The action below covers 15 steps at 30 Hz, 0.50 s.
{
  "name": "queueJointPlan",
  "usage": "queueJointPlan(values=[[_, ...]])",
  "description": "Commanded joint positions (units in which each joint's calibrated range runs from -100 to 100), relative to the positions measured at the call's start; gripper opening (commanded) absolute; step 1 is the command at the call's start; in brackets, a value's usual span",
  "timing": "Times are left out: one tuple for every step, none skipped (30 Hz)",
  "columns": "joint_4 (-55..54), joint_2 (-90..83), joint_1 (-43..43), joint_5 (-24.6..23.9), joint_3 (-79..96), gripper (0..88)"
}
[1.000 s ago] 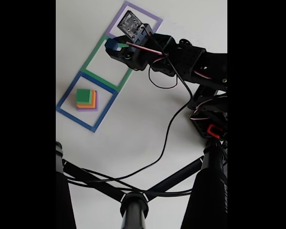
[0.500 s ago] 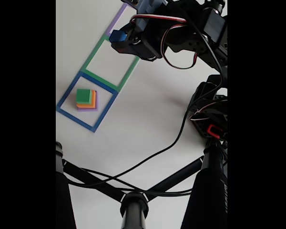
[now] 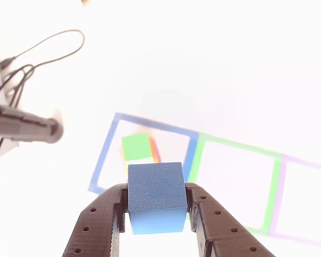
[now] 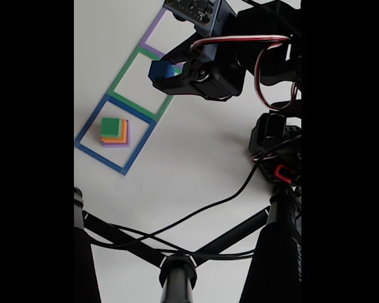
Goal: Tower of hanoi
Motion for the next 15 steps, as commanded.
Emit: queueJointPlan(values=[[0.2, -0.2, -3.4, -0.4, -2.7, 2.7], [0.2, -0.1, -3.9, -0.3, -2.7, 2.7], [0.2, 0.0, -4.4, 0.1, -2.6, 2.6], [-0.2, 0.1, -4.8, 0.1, -2.3, 2.6], [-0.9, 0.1, -5.2, 0.2, -1.4, 2.6], [-1.8, 0.2, -5.4, 0.8, -0.3, 2.6], [-3.4, 0.2, -5.4, 1.3, 1.9, 2.6], [-5.4, 0.2, -5.3, 2.1, 4.3, 2.6], [-7.9, -0.1, -5.3, 3.0, 7.4, 2.6], [-10.6, -0.4, -5.3, 3.6, 10.5, 2.6], [-13.8, -0.9, -5.3, 4.6, 14.3, 2.6], [-17.1, -1.3, -5.1, 5.7, 17.8, 2.6], [-20.3, -1.6, -5.0, 6.7, 21.5, 2.6], [-23.8, -1.8, -4.9, 7.3, 24.8, 2.7], [-27.5, -1.8, -4.8, 7.7, 28.2, 2.7]])
